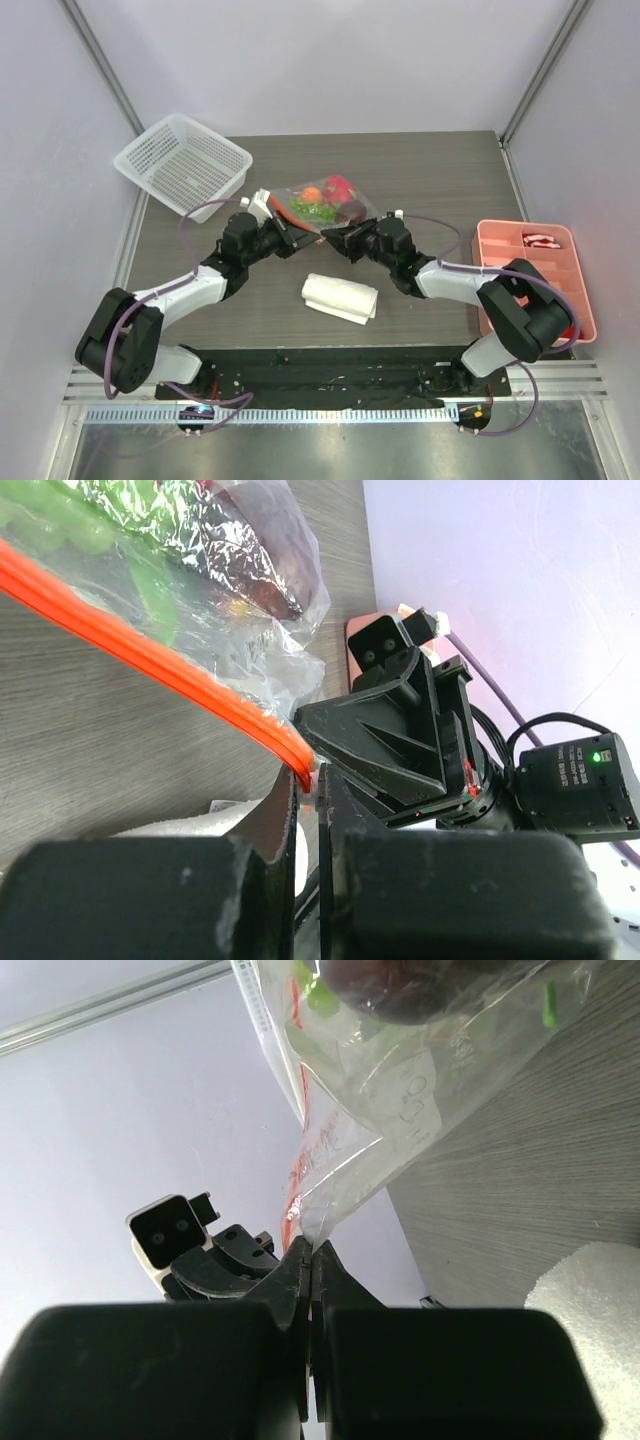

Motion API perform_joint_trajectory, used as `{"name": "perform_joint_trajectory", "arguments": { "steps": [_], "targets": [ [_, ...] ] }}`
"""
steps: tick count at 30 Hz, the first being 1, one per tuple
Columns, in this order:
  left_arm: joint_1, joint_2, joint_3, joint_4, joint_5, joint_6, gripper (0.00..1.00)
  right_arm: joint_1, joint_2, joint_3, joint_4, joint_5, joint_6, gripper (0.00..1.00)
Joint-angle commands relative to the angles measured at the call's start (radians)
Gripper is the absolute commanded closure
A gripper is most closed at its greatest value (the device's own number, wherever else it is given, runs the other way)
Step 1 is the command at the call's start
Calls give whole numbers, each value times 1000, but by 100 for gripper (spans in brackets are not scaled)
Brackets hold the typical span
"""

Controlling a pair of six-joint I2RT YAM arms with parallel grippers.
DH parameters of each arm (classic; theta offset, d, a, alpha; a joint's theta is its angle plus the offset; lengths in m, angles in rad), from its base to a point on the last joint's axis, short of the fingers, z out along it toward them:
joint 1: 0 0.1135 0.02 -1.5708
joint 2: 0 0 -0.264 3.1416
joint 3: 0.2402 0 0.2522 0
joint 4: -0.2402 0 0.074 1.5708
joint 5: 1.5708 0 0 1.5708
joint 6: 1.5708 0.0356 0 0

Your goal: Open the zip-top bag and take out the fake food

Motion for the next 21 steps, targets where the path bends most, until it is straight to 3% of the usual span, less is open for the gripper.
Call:
{"name": "perform_joint_trajectory", "arguments": {
  "steps": [1, 7, 13, 21],
  "targets": [
    [5, -38, -5, 11, -66, -14, 100, 7, -66, 3, -4, 39, 12, 99],
    [5, -98, -5, -160, -272, -118, 100, 6, -77, -26, -4, 13, -7, 99],
    [24, -90, 71, -321, -340, -145, 100, 0, -115, -48, -36, 2, -27, 99],
    [223, -86, 54, -385, -395, -101, 100, -63, -230, -75, -144, -32, -94, 99]
  ]
}}
